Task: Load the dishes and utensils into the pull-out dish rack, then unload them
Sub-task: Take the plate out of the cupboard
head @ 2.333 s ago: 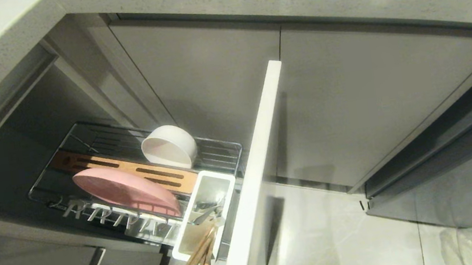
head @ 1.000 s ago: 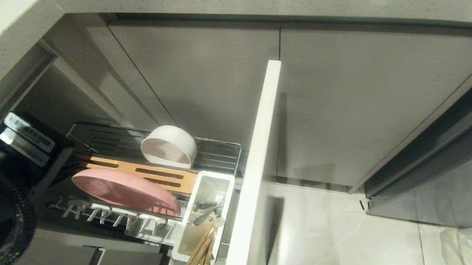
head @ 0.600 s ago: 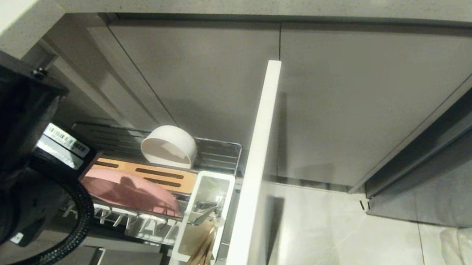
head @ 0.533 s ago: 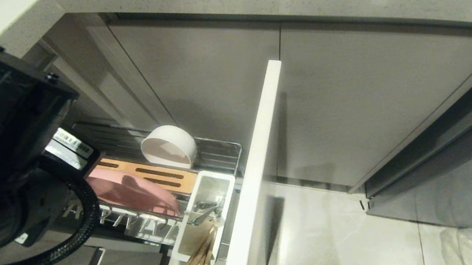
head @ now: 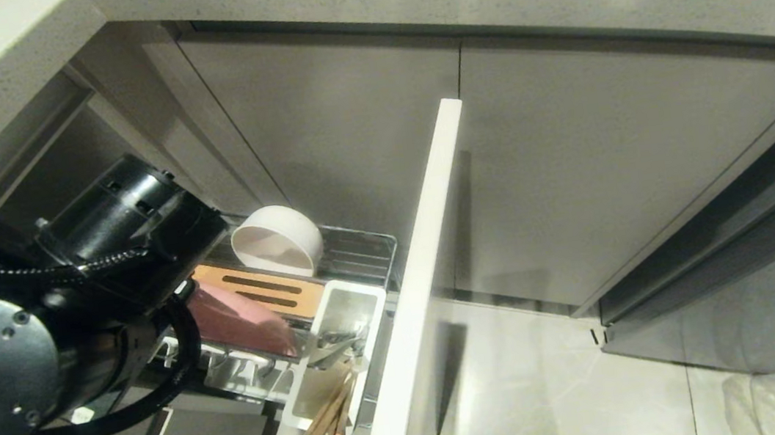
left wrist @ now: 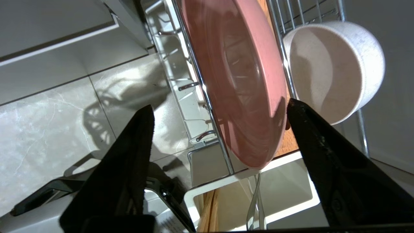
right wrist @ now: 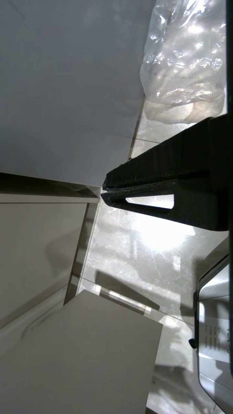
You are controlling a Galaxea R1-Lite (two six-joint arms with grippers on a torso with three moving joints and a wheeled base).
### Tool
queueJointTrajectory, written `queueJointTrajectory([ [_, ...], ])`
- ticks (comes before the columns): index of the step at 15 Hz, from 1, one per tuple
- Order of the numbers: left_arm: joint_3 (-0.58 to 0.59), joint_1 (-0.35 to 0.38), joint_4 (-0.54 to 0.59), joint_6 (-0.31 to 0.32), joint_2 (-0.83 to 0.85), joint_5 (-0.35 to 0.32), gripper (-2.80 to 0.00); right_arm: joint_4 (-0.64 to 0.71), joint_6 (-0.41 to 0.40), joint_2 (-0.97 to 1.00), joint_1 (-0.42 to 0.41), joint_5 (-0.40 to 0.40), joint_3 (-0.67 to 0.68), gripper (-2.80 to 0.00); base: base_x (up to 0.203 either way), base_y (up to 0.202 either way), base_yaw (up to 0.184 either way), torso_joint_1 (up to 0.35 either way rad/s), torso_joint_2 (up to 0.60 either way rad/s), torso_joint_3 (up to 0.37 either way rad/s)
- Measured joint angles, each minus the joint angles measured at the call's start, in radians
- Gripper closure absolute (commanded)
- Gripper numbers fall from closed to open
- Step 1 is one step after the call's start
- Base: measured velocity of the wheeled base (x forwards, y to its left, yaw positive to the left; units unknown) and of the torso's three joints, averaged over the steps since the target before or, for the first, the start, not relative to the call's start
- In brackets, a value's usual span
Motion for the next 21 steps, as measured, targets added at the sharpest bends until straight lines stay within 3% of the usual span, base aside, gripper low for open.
queueJointTrajectory([
  [5, -0.024, 0.007, -0.047, 0.001, 0.061, -0.015, -2.8, 0.0, 0.0, 0.0, 0.0, 0.0, 0.0, 0.0, 0.0, 0.0, 0.0, 0.0, 0.0, 0.0],
  [15, -0.057, 0.124, -0.119, 0.005, 0.181, -0.067, -2.8, 0.0, 0.0, 0.0, 0.0, 0.0, 0.0, 0.0, 0.0, 0.0, 0.0, 0.0, 0.0, 0.0],
  [16, -0.059, 0.129, -0.121, 0.005, 0.189, -0.067, 0.0, 0.0, 0.0, 0.0, 0.0, 0.0, 0.0, 0.0, 0.0, 0.0, 0.0, 0.0, 0.0, 0.0],
  [21, -0.063, 0.133, -0.119, 0.009, 0.197, -0.066, 0.0, 0.0, 0.0, 0.0, 0.0, 0.0, 0.0, 0.0, 0.0, 0.0, 0.0, 0.0, 0.0, 0.0],
])
